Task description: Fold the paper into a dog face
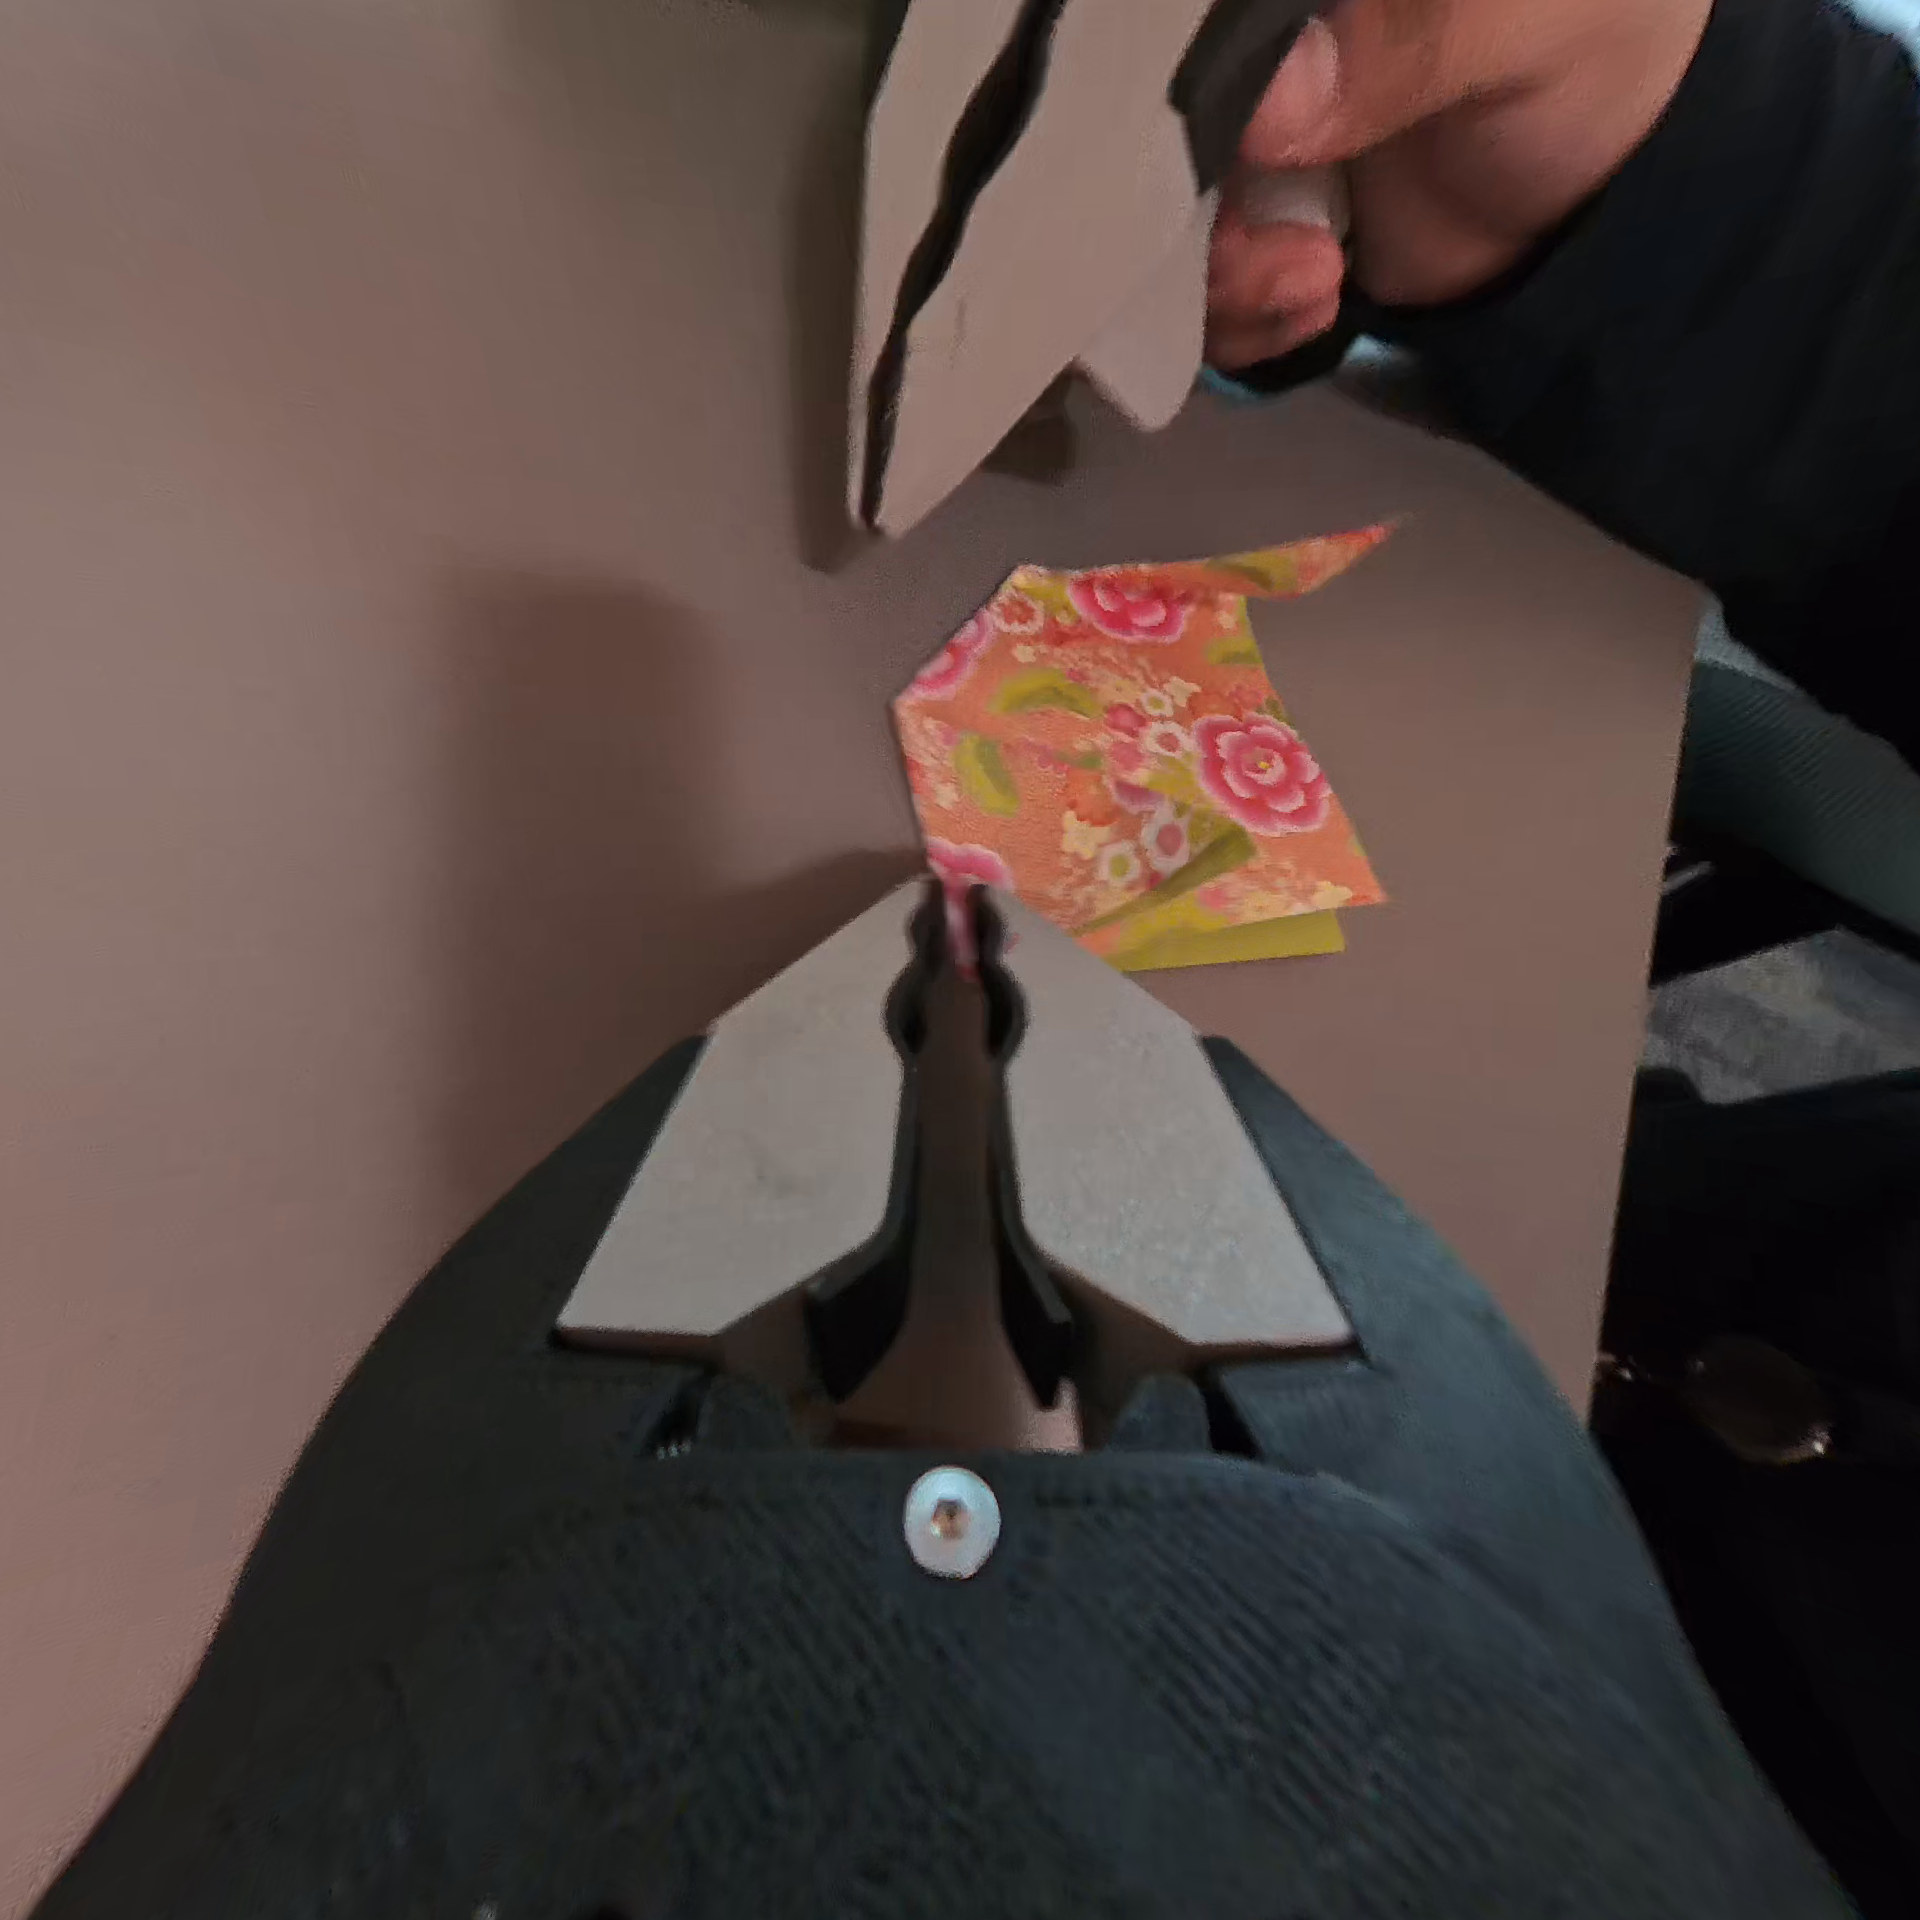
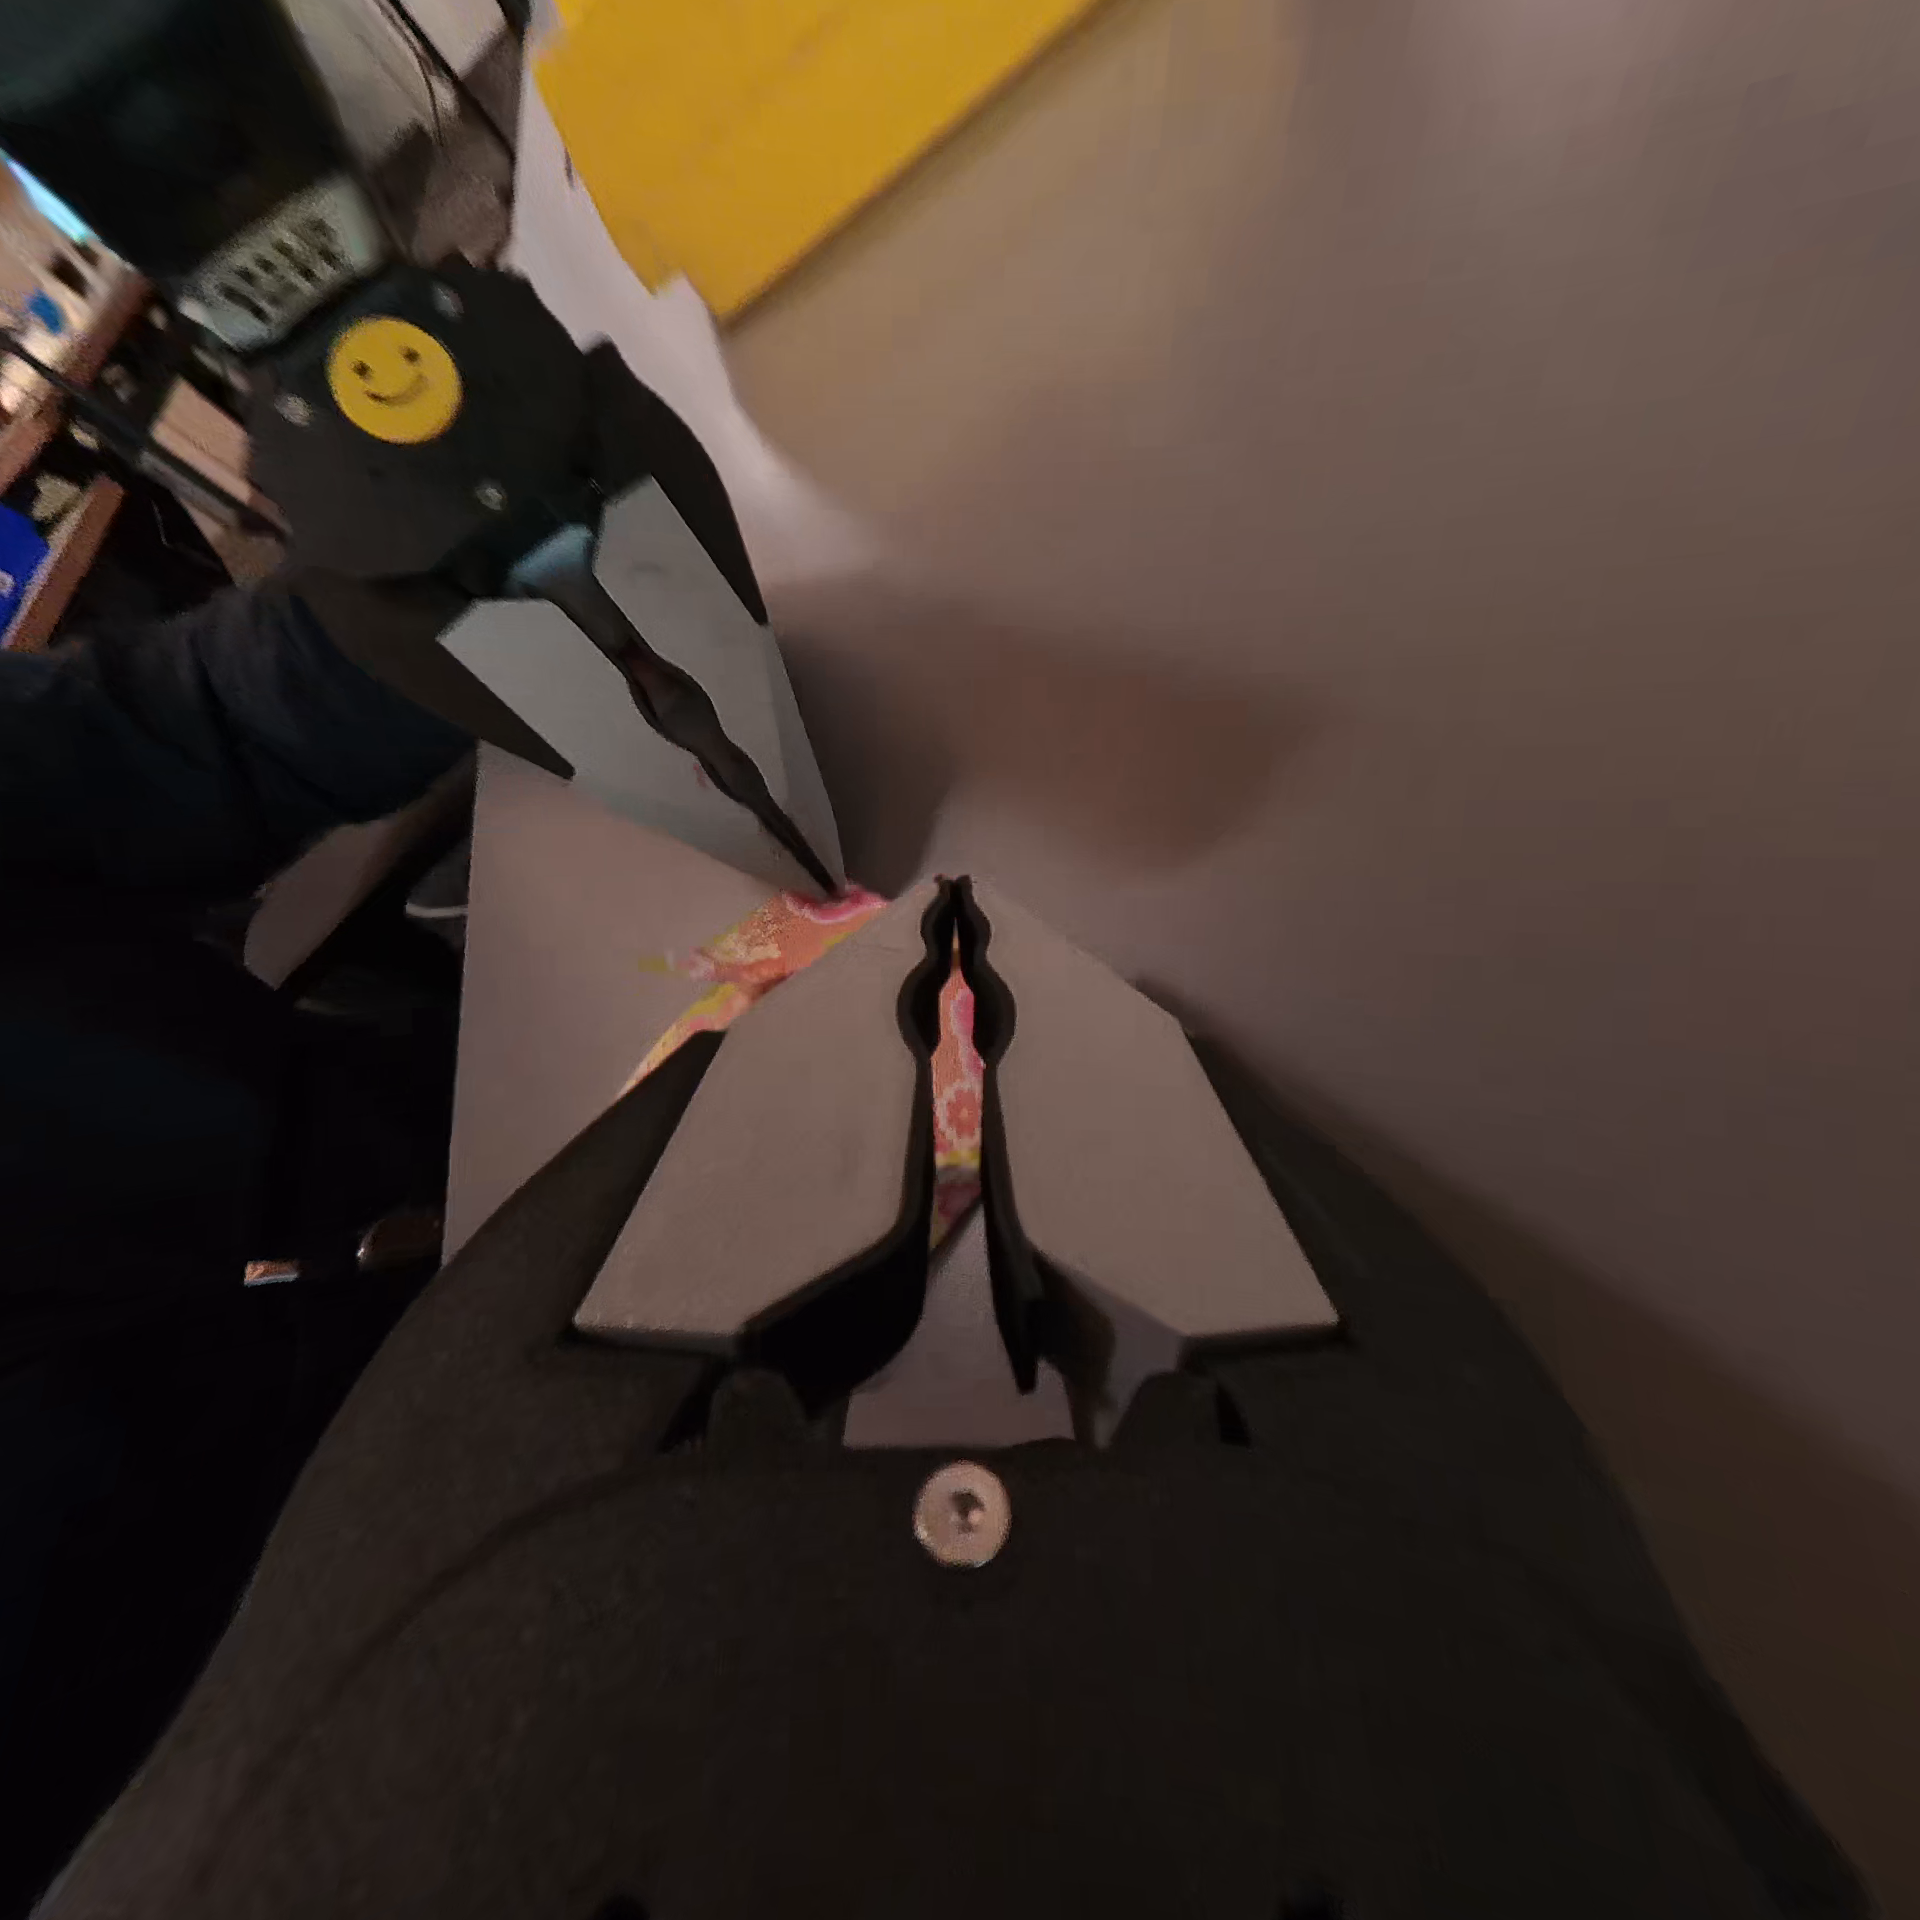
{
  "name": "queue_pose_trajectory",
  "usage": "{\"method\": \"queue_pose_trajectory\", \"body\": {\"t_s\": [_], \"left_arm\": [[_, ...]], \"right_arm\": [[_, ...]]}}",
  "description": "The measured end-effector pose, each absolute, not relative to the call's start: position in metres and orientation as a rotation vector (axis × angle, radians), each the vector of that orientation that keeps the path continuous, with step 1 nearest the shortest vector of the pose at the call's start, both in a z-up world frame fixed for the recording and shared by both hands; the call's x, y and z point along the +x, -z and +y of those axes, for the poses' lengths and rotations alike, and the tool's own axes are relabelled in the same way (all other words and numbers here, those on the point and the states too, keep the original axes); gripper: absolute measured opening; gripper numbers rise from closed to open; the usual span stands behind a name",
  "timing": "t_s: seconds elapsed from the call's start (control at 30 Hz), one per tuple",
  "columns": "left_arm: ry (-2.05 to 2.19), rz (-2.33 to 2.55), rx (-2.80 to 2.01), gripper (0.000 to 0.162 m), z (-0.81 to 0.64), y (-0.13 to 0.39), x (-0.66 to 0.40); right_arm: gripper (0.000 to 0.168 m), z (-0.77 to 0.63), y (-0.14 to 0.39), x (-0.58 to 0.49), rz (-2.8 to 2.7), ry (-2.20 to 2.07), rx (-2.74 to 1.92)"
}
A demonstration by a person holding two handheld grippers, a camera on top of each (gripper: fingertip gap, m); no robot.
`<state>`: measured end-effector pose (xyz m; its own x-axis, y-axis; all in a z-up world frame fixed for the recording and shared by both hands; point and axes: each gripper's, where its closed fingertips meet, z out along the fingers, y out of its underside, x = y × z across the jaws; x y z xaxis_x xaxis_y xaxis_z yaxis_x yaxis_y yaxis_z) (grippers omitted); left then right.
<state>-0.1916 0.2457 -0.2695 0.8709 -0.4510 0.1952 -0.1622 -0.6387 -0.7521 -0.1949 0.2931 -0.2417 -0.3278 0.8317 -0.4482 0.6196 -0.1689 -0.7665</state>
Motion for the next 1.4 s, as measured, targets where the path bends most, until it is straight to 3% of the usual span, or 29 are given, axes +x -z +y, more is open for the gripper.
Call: {"method": "queue_pose_trajectory", "body": {"t_s": [0.03,0.07,0.17,0.37,0.43,0.63,1.03,1.27,1.4], "left_arm": [[0.488,0.418,-2.225,0.032,0.247,0.265,-0.195],[0.506,0.398,-2.193,0.045,0.248,0.259,-0.199],[0.499,0.333,-2.124,0.051,0.248,0.246,-0.221],[0.419,0.177,-2.023,0.052,0.246,0.233,-0.266],[0.411,0.122,-1.967,0.050,0.246,0.224,-0.279],[0.355,0.042,-1.888,0.048,0.245,0.213,-0.299],[0.289,0.112,-1.863,0.044,0.243,0.210,-0.292],[0.229,0.115,-1.854,0.077,0.244,0.209,-0.296],[0.146,0.134,-1.849,0.079,0.245,0.208,-0.299]], "right_arm": [[0.000,0.298,0.234,-0.197,-1.830,-1.509,-1.647],[0.000,0.303,0.229,-0.198,-1.789,-1.499,-1.618],[0.000,0.317,0.218,-0.198,-1.694,-1.449,-1.537],[0.000,0.335,0.199,-0.193,-1.556,-1.345,-1.406],[0.024,0.342,0.197,-0.190,-1.508,-1.284,-1.394],[0.035,0.337,0.202,-0.181,-1.495,-1.210,-1.374],[0.040,0.332,0.192,-0.171,-1.432,-1.197,-1.338],[0.061,0.343,0.206,-0.176,-1.438,-1.058,-1.390],[0.074,0.347,0.213,-0.178,-1.441,-0.996,-1.424]]}}
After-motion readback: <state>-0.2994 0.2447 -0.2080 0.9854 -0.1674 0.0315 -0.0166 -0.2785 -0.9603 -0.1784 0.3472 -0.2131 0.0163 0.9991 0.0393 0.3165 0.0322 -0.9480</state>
